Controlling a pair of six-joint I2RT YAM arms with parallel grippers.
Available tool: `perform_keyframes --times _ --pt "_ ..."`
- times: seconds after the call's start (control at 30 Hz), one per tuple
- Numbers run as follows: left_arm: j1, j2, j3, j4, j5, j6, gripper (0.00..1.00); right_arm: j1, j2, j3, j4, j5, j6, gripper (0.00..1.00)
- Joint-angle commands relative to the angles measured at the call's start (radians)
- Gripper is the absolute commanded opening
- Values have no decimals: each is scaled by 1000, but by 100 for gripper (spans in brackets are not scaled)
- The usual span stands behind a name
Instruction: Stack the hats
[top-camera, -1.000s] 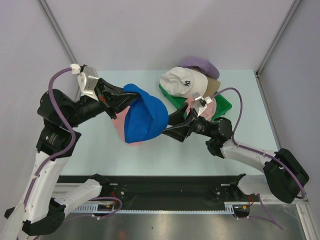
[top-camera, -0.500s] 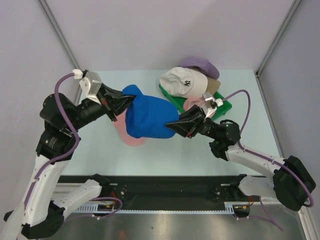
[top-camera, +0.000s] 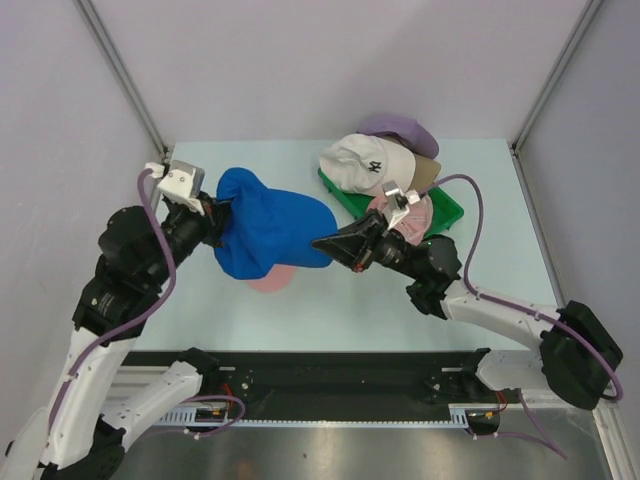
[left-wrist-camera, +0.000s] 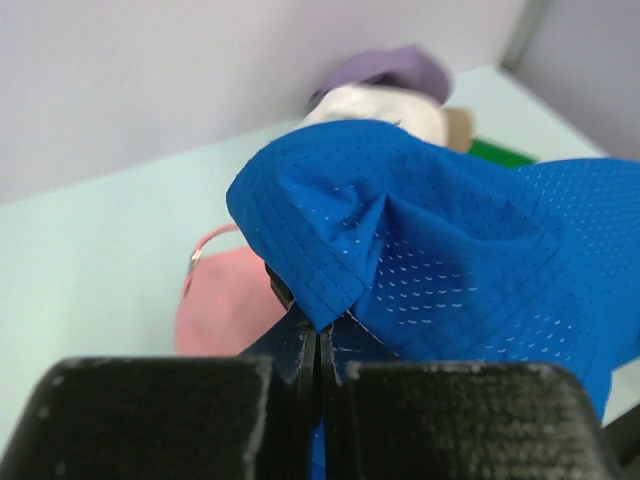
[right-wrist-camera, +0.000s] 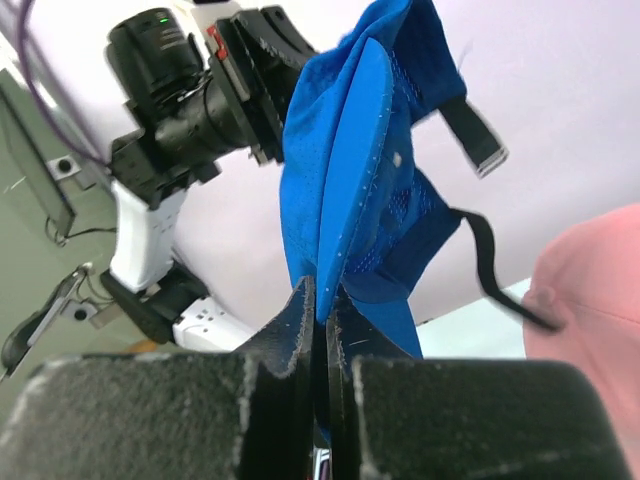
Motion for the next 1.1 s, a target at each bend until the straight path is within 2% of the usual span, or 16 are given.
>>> perform_keyframes --times 0.0,0.27,0.37,0.4,0.43,0.47,0.5,0.53,0.57,0.6,0.63,0.9,1.07 --pt "-2 26 -41 -85 -230 37 0 12 110 115 9 66 16 0" --pt "50 131 -17 -122 -337 40 0 -25 317 180 41 81 72 0" --pt "84 175 -12 -134 -290 39 1 -62 354 159 41 104 98 0" --pt "87 186 -11 -128 -277 37 7 -74 364 154 41 113 110 0" --pt "90 213 -9 -127 -283 36 15 -100 377 153 38 118 148 0" --pt "100 229 -5 -127 -296 30 31 -109 400 148 43 119 162 0" --pt "107 244 2 -131 -303 29 63 -114 414 151 37 131 176 0" --pt "113 257 15 -137 -302 25 74 -120 423 156 23 144 194 0" --pt "127 275 25 -141 -294 19 90 -120 443 160 15 151 210 0" --pt "132 277 31 -150 -285 16 96 -120 449 163 9 168 219 0" --pt "133 272 37 -150 -276 14 100 -120 457 168 1 174 225 0" --pt "141 160 -1 -110 -219 7 100 -142 515 124 -25 245 318 0" --pt "143 194 -23 -67 -158 -16 100 -143 514 71 -23 312 346 0"
